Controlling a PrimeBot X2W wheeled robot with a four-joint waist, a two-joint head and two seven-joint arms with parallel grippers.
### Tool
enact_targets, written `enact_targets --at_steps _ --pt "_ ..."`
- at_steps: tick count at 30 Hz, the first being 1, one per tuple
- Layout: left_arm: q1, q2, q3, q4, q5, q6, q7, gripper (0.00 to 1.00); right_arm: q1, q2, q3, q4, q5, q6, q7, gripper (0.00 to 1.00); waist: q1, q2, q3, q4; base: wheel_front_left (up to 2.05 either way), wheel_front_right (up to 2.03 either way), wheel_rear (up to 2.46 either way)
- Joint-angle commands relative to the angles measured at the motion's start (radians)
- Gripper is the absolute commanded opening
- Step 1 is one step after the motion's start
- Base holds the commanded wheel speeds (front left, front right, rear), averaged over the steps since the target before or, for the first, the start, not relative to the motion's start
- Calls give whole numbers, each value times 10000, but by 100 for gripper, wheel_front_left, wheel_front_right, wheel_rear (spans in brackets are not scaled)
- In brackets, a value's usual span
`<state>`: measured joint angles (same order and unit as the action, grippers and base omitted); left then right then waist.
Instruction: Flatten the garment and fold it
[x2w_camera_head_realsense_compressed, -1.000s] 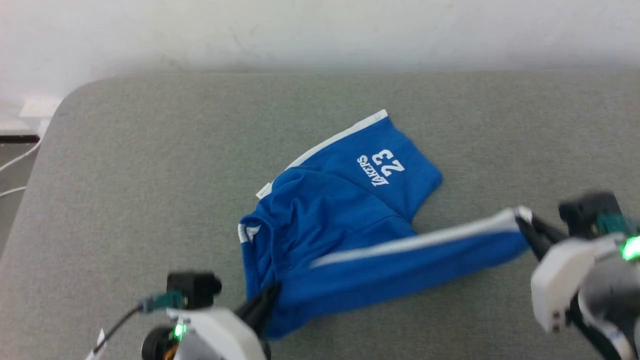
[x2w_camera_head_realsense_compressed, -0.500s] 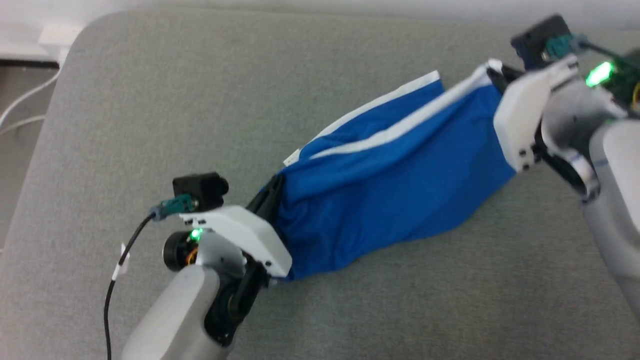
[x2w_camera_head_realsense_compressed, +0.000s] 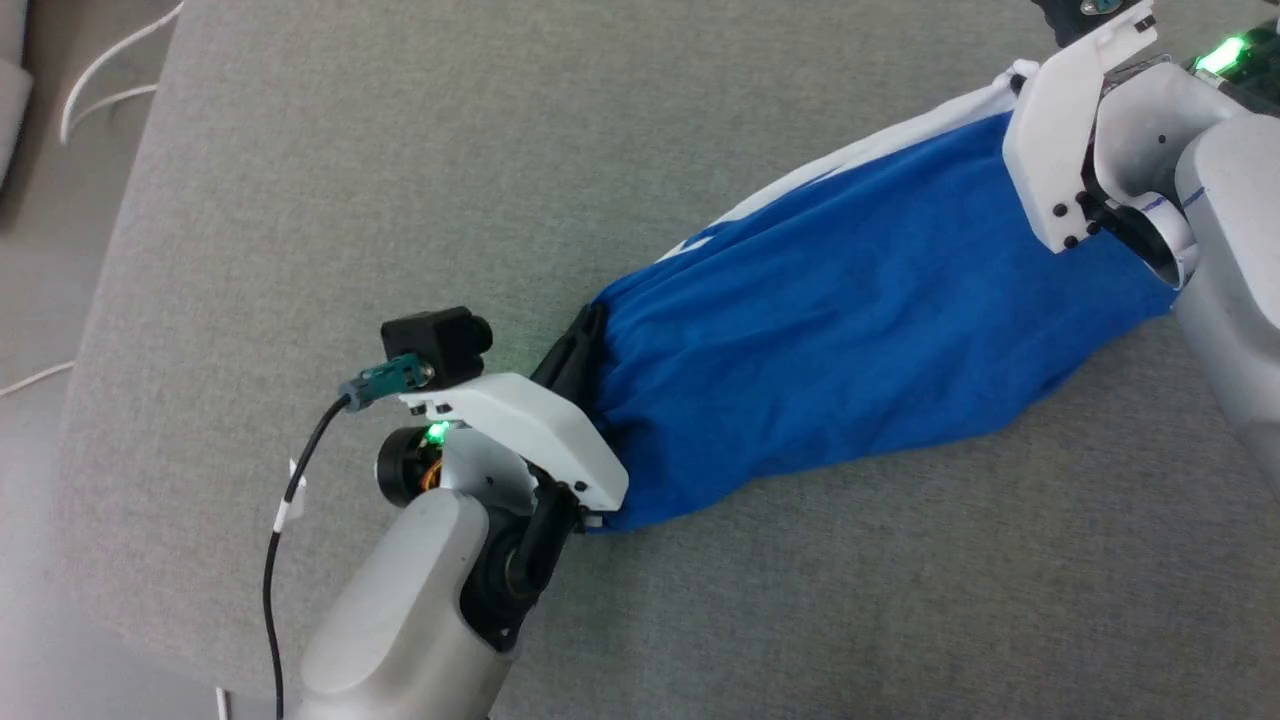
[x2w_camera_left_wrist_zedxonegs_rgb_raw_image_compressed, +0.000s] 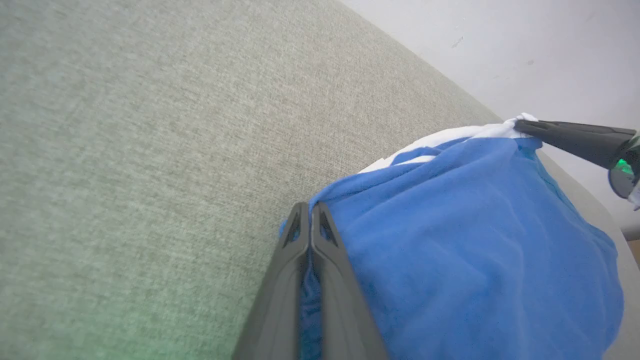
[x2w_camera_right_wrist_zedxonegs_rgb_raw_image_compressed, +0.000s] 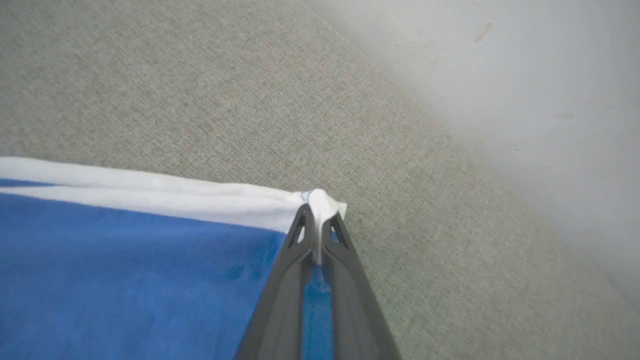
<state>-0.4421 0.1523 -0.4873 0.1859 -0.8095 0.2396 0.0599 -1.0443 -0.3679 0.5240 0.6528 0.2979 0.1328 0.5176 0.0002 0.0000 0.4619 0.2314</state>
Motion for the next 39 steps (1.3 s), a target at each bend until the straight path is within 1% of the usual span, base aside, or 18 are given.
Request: enact_targets --at_steps 1,2,3,4,5,7,10,14,18,22,24,27,30,33,35,37,39 --pt "-59 -49 -58 122 -43 -62 18 84 -145 14 30 128 125 -21 -42 0 -2 0 250 260 0 0 0" --pt "-45 -75 -92 128 -70 -120 14 100 -179 36 78 310 253 -21 -21 0 -2 0 229 259 0 0 0" --pt "-34 -78 -130 112 -61 -183 -22 100 -187 55 160 460 383 -21 17 0 -2 0 184 248 0 0 0" --pt "-4 -66 -195 93 -50 -257 -22 100 -168 68 265 572 532 -21 53 65 -2 0 108 231 0 0 0" --pt "48 -54 -246 51 -57 -326 -23 100 -141 65 330 680 704 -21 102 100 -2 0 23 207 0 0 0" --pt "186 6 -296 -104 -30 -428 -130 100 -75 38 449 786 990 -21 64 100 -2 0 -202 137 0 0 0" --pt "502 198 -302 -450 81 -497 -406 100 132 -17 444 738 1430 -21 -336 100 -2 0 -638 1 0 0 0" --pt "1027 509 -223 -1001 545 -313 -1167 100 733 -147 70 416 1820 -21 -1310 100 -2 0 -1379 -162 0 0 0" --pt "1679 600 -340 -1350 791 -193 -1652 100 1739 -165 -684 -188 1970 -21 -2536 100 -2 0 -2096 -337 0 0 0" --pt "2248 810 -724 -1219 1058 -57 -1541 100 3117 -6 -1711 -977 1775 -21 -3471 100 -2 0 -2655 -499 0 0 0" --pt "2499 915 -853 -1067 1208 99 -1506 100 3896 202 -2323 -1457 1599 -21 -3732 100 -2 0 -2857 -601 0 0 0" --pt "2876 999 -891 -732 1242 447 -1336 100 5046 633 -3313 -2257 1185 -21 -3950 100 -2 0 -3076 -753 0 0 0" --pt "3089 968 -821 -487 1131 746 -1161 100 6134 1235 -4244 -3191 733 -21 -3951 100 -2 0 -3170 -870 0 0 0" --pt "3109 881 -803 -235 957 816 -948 100 7080 1935 -5023 -4191 263 -21 -3846 100 -2 0 -3159 -975 0 0 0" --pt "3043 789 -814 -22 800 778 -754 100 7565 2384 -5410 -4804 21 -21 -3738 100 -2 0 -3097 -1047 0 0 0" --pt "2920 716 -808 257 690 770 -589 100 7914 2691 -5690 -5329 -184 -21 -3656 100 -2 0 -3020 -1126 0 0 0" --pt "2800 641 -795 610 585 854 -347 100 8164 2897 -5836 -5711 -356 -21 -3561 100 -2 0 -2954 -1218 0 0 0"
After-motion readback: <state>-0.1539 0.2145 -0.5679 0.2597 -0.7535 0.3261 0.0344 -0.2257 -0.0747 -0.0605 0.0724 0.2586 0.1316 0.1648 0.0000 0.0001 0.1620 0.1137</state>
